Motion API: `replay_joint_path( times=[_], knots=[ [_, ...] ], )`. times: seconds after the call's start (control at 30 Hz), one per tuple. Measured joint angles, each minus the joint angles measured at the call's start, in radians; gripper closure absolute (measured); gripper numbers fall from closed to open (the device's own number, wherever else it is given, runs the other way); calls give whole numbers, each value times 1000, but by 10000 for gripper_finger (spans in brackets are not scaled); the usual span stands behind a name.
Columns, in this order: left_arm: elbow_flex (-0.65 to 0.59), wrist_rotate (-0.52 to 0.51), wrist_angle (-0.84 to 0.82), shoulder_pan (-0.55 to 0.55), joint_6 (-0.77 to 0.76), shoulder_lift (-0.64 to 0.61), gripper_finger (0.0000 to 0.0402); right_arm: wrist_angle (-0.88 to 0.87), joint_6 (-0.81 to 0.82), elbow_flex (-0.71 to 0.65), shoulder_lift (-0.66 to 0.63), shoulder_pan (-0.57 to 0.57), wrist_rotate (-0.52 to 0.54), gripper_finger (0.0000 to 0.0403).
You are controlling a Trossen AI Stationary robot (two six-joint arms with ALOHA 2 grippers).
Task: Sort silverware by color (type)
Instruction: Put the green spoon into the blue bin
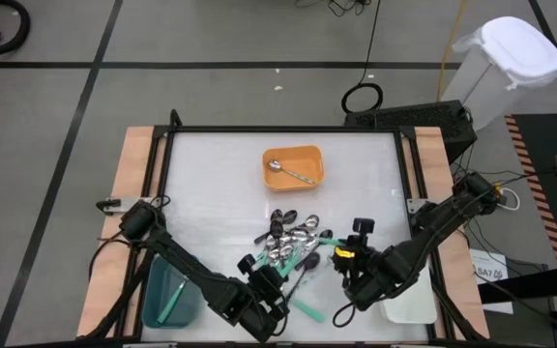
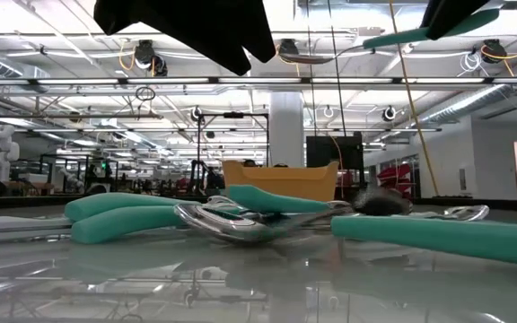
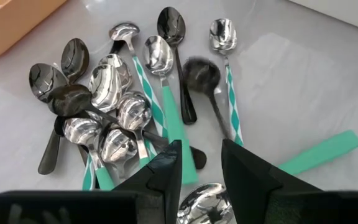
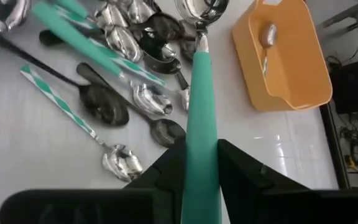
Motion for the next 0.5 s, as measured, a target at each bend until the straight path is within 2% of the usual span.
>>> replay_joint_path(
  times=[0.3, 0.5],
  knots=[
    [0, -1, 0, 3, 21, 0, 288, 51, 186, -54, 0, 105, 165, 332],
    [0, -5, 13, 25, 34, 0, 288, 224, 211, -121, 0, 155, 316, 332]
  ],
)
